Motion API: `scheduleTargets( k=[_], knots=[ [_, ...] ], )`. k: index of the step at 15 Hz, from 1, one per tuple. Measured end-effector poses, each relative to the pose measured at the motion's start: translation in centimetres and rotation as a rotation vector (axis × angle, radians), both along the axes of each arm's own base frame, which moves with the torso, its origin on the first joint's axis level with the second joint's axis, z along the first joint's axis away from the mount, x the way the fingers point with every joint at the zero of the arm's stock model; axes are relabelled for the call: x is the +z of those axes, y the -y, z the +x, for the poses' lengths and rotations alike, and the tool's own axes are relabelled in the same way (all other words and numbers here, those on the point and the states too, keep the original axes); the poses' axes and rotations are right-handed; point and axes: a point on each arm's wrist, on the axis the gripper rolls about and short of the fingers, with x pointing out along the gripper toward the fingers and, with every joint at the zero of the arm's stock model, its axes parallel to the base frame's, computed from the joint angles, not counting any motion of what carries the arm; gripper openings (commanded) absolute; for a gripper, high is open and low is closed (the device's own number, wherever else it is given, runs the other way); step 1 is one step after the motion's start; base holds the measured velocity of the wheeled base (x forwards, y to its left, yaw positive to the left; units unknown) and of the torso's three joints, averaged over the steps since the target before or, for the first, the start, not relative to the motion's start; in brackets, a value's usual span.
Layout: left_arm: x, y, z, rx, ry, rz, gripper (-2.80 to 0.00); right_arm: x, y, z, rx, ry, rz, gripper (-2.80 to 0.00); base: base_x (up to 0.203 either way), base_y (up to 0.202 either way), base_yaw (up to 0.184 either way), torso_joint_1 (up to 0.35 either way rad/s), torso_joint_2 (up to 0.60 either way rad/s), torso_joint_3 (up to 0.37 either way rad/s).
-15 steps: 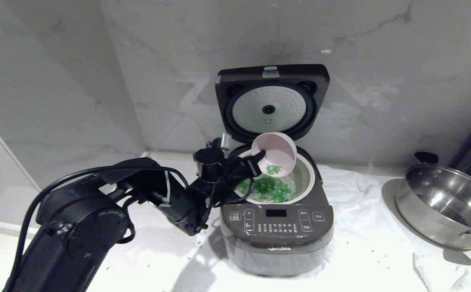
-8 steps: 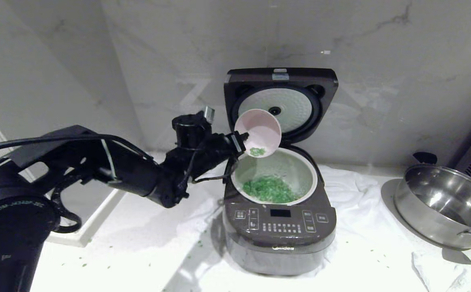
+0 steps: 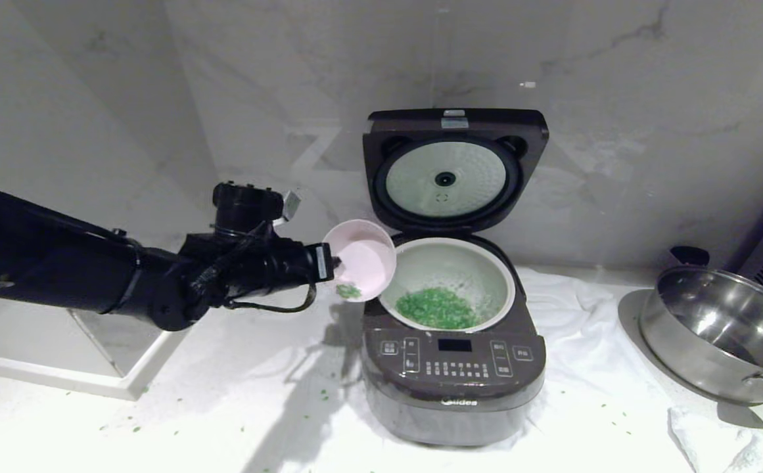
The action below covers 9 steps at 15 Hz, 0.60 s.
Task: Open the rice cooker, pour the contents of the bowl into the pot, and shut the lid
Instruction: Place the bowl on the table
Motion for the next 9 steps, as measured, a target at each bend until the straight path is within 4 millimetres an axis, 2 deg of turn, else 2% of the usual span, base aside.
scheduleTargets(
  k=[4,9],
  knots=[
    [1.8,-4.8,-2.4,0.086,-0.143,0.087,-2.8,0.0,0.0,0.0,0.0,-0.001,0.0,-2.8,0.0,0.0,0.0,0.0,0.0,0.0],
    [2.1,-9.9,-7.0,0.174,-0.459,0.212,-2.8,0.0,0.0,0.0,0.0,0.0,0.0,-2.8,0.0,0.0,0.0,0.0,0.0,0.0]
  ],
)
